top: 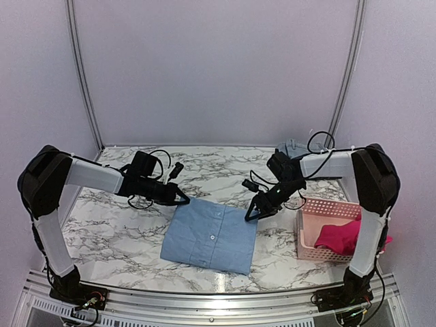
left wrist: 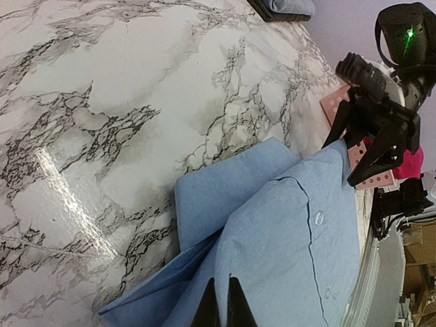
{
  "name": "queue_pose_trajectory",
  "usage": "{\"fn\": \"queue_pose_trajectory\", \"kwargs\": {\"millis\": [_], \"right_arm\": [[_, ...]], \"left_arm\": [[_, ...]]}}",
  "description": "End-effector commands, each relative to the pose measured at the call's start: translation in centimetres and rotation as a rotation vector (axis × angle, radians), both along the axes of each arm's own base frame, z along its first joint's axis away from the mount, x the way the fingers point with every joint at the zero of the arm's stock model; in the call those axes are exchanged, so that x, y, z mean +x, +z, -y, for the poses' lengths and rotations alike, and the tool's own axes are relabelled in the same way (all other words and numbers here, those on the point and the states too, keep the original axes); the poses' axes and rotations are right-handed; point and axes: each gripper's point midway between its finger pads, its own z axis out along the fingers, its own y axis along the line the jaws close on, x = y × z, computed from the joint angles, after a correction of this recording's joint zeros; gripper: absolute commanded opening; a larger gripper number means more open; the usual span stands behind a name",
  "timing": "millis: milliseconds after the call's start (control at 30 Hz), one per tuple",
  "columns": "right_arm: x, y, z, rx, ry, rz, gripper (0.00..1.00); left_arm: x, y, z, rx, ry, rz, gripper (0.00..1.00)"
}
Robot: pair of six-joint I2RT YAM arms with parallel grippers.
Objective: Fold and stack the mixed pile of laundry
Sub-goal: Adjust the square-folded shirt at the center of the board.
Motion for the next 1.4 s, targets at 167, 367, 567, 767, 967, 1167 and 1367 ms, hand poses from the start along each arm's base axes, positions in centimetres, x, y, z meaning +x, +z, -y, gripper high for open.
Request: {"fn": "queue_pose_trajectory", "kwargs": {"millis": [167,367,567,767,967,1167,1367], "right_arm": [[1.3,3.9,-1.3,0.036,0.007,0.084,0.08],[1.1,6.3,-1.8,0.040,0.017,0.115,0.00],[1.9,7.8,-2.2,0.044,0.017,0.158,0.05],[3.2,7.2,-2.8,0.034,0.024,0.175,0.00],[5.3,4.6,-2.7,-0.011,-0.018,0.174,0.00],[9.2,-0.5,-1.1,-0.099,-0.132,0.166,0.00],[10.7,-4.1,-0.5,-0.154,-0.176,0.135,0.00]], "left_arm": [[0.3,1.8,0.2,-0.055,-0.009,0.035,0.00],[-0.2,4.2,-0.4,-0.079,-0.002,0.069,0.00],[-0.4,3.4,-2.2,-0.062,0.031,0.059,0.00],[0.4,3.0,-2.2,-0.059,0.052,0.054,0.00],[2.0,0.4,-3.4,-0.018,0.118,0.024,0.00],[3.5,-3.9,-3.5,0.042,0.169,-0.047,0.00],[4.4,-7.2,-4.4,0.099,0.241,-0.109,0.00]]}}
